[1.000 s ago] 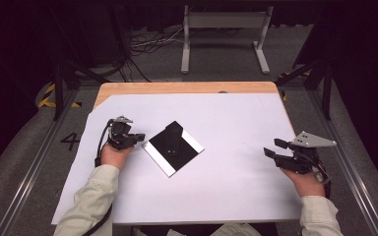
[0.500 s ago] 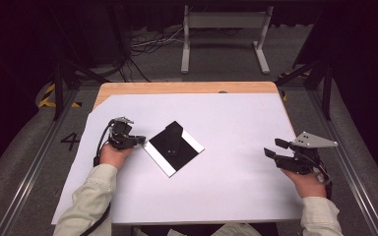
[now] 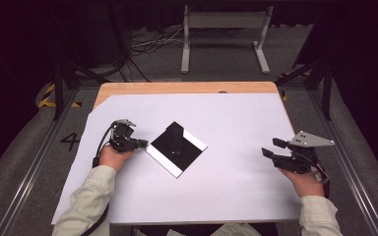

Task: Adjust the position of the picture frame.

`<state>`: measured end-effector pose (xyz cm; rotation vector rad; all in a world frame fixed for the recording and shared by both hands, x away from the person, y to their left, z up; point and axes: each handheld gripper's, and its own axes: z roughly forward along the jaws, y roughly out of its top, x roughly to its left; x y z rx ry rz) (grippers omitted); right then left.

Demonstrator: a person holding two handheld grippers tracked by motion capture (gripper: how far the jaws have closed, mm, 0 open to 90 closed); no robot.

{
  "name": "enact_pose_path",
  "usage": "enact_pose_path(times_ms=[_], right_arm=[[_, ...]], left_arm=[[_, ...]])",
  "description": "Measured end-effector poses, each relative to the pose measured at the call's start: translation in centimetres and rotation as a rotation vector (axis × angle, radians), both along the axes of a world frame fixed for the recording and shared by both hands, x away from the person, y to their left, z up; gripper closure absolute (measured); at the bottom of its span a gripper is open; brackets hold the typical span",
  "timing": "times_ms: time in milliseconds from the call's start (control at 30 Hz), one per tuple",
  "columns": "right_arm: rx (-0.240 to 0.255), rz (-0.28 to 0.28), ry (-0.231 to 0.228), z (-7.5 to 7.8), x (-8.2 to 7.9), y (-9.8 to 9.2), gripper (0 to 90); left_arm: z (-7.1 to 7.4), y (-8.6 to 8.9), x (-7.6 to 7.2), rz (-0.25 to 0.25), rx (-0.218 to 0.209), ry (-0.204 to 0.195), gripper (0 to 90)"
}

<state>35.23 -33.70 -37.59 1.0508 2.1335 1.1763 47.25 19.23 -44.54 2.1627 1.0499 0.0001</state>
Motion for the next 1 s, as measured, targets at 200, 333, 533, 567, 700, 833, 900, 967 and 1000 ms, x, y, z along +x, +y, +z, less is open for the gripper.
enact_pose_path(times_ms=[200, 333, 533, 567, 700, 833, 900, 967, 1000], right_arm=[[-0.005, 0.003, 0.005, -0.1, 0.1, 0.1, 42.0], [-0.006, 0.006, 0.007, -0.1, 0.1, 0.2, 41.9], [-0.010, 0.010, 0.011, -0.2, 0.2, 0.4, 41.8], [-0.010, 0.010, 0.011, -0.2, 0.2, 0.4, 41.8], [-0.010, 0.015, 0.017, -0.4, 0.3, 0.5, 41.6], [-0.011, 0.016, 0.021, -0.5, 0.3, 0.6, 41.5], [-0.012, 0.017, 0.023, -0.5, 0.3, 0.7, 41.4], [-0.012, 0.019, 0.027, -0.6, 0.4, 0.7, 41.4], [-0.014, 0.020, 0.028, -0.6, 0.4, 0.8, 41.3]], left_arm=[[0.2, -0.9, -0.5, -0.056, 0.020, 0.006, 90.0], [0.3, -1.8, -0.9, -0.102, 0.030, 0.012, 90.0], [0.4, -3.6, -1.6, -0.205, 0.034, 0.029, 90.0], [0.4, -4.1, -1.9, -0.223, 0.037, 0.036, 90.0], [0.5, -5.4, -2.4, -0.273, 0.035, 0.043, 90.0], [0.4, -7.0, -3.1, -0.335, 0.020, 0.054, 90.0], [0.3, -8.3, -3.7, -0.370, 0.013, 0.058, 90.0], [0.3, -8.8, -3.9, -0.385, 0.011, 0.059, 90.0], [0.3, -9.3, -4.1, -0.399, 0.012, 0.058, 90.0]])
